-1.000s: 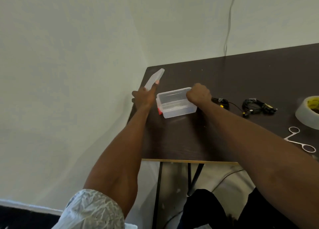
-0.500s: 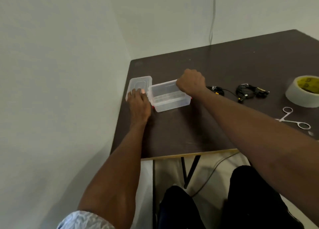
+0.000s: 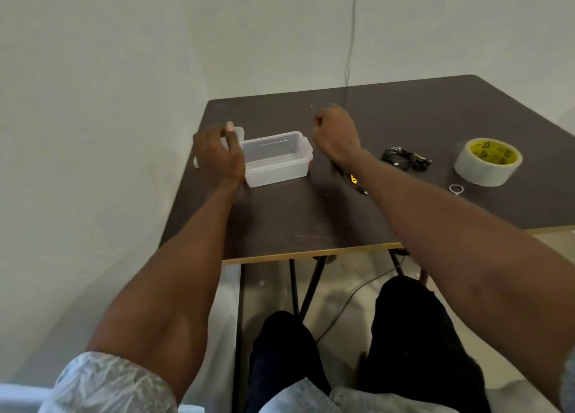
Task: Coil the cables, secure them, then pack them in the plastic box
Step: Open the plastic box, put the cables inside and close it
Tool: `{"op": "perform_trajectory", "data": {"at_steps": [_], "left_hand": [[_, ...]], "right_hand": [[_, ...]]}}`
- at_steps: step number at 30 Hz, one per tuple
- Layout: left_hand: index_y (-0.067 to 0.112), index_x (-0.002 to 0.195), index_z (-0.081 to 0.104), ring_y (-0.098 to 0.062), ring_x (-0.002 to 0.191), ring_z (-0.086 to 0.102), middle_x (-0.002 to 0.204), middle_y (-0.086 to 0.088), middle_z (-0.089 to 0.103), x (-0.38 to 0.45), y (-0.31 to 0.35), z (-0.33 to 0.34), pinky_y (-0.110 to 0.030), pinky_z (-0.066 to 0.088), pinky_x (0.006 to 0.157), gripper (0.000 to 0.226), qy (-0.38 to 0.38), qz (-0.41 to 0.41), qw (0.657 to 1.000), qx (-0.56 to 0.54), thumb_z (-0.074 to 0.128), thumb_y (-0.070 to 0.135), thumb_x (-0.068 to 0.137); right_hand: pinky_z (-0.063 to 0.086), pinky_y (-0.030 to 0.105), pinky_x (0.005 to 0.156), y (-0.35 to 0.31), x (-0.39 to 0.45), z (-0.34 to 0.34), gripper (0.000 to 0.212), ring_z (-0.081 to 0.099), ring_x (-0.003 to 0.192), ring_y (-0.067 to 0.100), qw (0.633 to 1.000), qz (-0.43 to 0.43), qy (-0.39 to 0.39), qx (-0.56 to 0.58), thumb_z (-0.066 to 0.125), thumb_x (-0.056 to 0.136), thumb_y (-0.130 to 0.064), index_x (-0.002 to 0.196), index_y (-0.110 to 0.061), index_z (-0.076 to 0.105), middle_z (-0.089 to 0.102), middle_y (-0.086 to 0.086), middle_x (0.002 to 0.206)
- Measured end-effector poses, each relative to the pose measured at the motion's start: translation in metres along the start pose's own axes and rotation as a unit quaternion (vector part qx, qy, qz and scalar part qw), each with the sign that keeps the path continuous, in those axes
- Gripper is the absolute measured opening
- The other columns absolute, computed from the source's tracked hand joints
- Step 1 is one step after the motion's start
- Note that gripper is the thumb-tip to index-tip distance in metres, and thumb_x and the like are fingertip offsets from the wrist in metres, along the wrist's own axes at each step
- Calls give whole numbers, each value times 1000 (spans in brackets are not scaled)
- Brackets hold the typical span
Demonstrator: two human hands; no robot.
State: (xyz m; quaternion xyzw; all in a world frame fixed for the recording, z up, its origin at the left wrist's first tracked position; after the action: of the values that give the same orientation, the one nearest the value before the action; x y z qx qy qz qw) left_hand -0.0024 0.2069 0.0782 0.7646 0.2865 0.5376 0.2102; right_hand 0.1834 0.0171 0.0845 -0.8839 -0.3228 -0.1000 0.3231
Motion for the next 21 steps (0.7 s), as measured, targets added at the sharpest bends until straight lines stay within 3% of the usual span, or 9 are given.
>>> {"op": "perform_trajectory", "data": {"at_steps": [4, 7, 12, 16, 21], "left_hand": [[6, 81, 62, -28, 83, 54, 83, -11, 62, -7, 89, 17, -33, 37, 76, 23, -35, 153, 988, 3, 50, 21, 94], [6, 89, 64, -24, 92, 56, 93, -9, 65, -23, 125, 72, -29, 39, 73, 18, -189, 116, 975, -28, 50, 18, 90], [7, 99, 68, -26, 99, 61, 104, -9, 68, -66, 152, 152, -27, 42, 76, 20, -399, 23, 916, 36, 57, 14, 83], [-1, 105, 64, -32, 103, 60, 109, -17, 64, -92, 153, 175, -28, 42, 75, 27, -493, -2, 864, 100, 48, 6, 85], [3, 88, 61, -32, 88, 58, 106, -21, 65, -111, 155, 186, -28, 39, 68, 12, -545, 7, 828, 133, 51, 9, 85]], "right_hand": [[51, 32, 67, 28, 2, -20, 26, 62, 76, 30, 999, 18, -30, 21, 43, 66, -12, 73, -5, 67, 65, 12, 78], [54, 36, 83, 54, 2, -33, 29, 66, 94, 31, 997, 29, -67, 0, 47, 75, -5, 88, -7, 73, 72, 15, 95], [52, 34, 85, 112, -3, -65, 30, 65, 99, 33, 992, 76, -101, -27, 47, 79, -2, 93, -4, 73, 71, 18, 99], [51, 37, 92, 146, -11, -77, 34, 61, 107, 34, 982, 98, -156, -48, 44, 84, 0, 108, 2, 68, 67, 21, 112], [45, 35, 97, 172, -23, -61, 40, 56, 116, 33, 960, 108, -238, -96, 43, 90, -1, 126, -3, 60, 60, 17, 128]]}}
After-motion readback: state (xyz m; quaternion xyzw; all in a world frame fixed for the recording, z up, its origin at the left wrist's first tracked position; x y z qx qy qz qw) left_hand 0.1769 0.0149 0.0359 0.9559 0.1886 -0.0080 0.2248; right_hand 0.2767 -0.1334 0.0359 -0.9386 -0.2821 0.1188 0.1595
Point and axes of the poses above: each hand's wrist, its own x-axis towards the middle knuckle, its own z-axis out of the palm, y = z × x, the point moved 10 cm from there along x, towards the middle knuckle
